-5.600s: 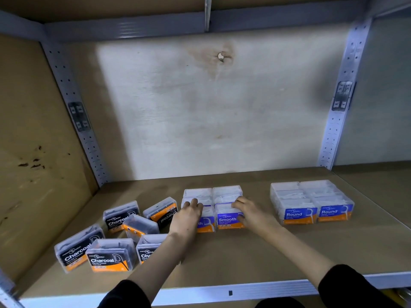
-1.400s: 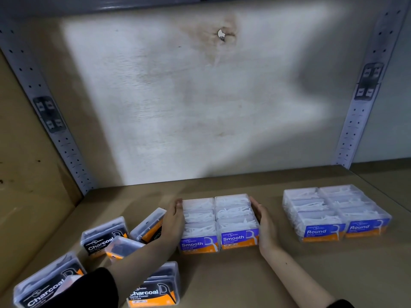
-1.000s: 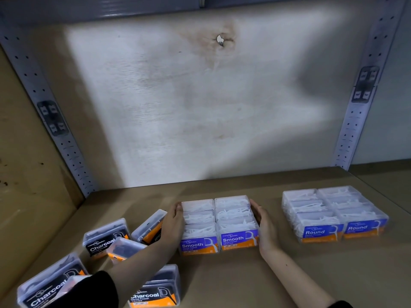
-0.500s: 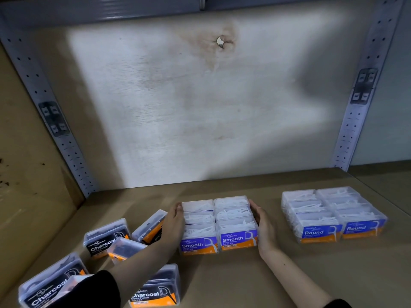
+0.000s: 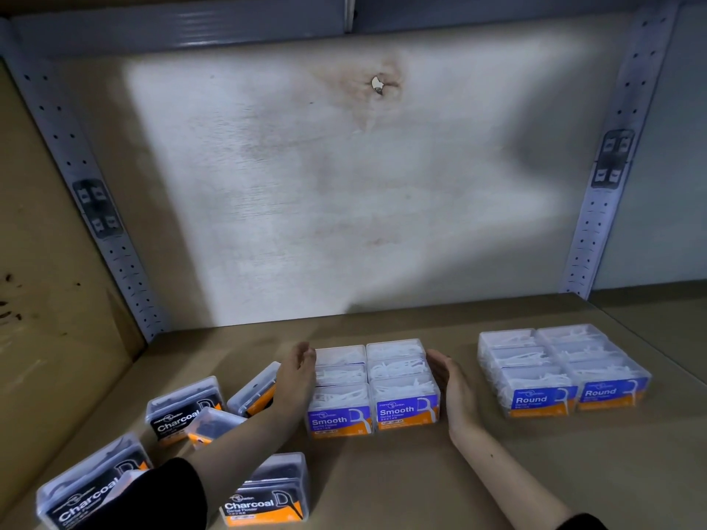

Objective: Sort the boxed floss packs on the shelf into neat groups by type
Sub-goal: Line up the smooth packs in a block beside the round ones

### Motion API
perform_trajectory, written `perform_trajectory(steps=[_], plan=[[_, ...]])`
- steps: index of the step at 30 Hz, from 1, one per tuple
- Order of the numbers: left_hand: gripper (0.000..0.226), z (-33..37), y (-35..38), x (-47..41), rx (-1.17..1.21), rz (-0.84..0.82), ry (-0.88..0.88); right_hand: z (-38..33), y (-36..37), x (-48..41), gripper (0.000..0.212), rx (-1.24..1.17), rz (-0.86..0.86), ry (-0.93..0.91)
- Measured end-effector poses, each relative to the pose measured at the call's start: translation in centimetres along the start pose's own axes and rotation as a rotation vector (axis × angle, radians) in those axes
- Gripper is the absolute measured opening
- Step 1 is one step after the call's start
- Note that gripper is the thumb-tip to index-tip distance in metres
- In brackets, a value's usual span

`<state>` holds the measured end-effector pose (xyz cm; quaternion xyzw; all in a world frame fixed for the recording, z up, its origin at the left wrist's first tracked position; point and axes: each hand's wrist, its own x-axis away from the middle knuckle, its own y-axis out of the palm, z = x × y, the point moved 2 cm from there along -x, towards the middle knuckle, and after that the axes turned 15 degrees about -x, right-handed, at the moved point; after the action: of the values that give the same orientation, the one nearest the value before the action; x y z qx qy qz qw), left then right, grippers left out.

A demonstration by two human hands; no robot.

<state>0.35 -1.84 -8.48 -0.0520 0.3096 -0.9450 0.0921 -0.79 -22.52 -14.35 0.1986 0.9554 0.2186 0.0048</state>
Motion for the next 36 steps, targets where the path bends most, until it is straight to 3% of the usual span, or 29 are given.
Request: perform_trajectory(steps=[6,11,16,19,23,36], plan=[[0.036,1.0,-1.2,0.6,-0.101,0.084,0.129,-2.3,-0.6,1.0,0.035,0.2,0.019,-0.096],[0.028,2.4,-3.0,2.2,-0.253,0.074,0.299,-5.1,-1.0,2.8,0.032,0.445,-0.087,-0.206],[0.021,3.5,-4.1,5.2,-0.478,-0.038,0.489,-7.3,-0.3,4.9,0.03,0.755,-0.398,-0.164],[0.022,3.4,-4.2,7.3,-0.639,-0.149,0.531,-7.7,0.1,6.6,0.025,1.035,-0.624,-0.153],[0.022,2.5,-4.0,10.0,-0.827,-0.256,0.574,-7.3,0.8,9.2,0.023,1.273,-0.792,-0.2],[0.029,-0.9,-3.1,14.2,-1.015,-0.229,0.573,-5.2,1.5,13.1,0.027,1.341,-0.914,-0.182]])
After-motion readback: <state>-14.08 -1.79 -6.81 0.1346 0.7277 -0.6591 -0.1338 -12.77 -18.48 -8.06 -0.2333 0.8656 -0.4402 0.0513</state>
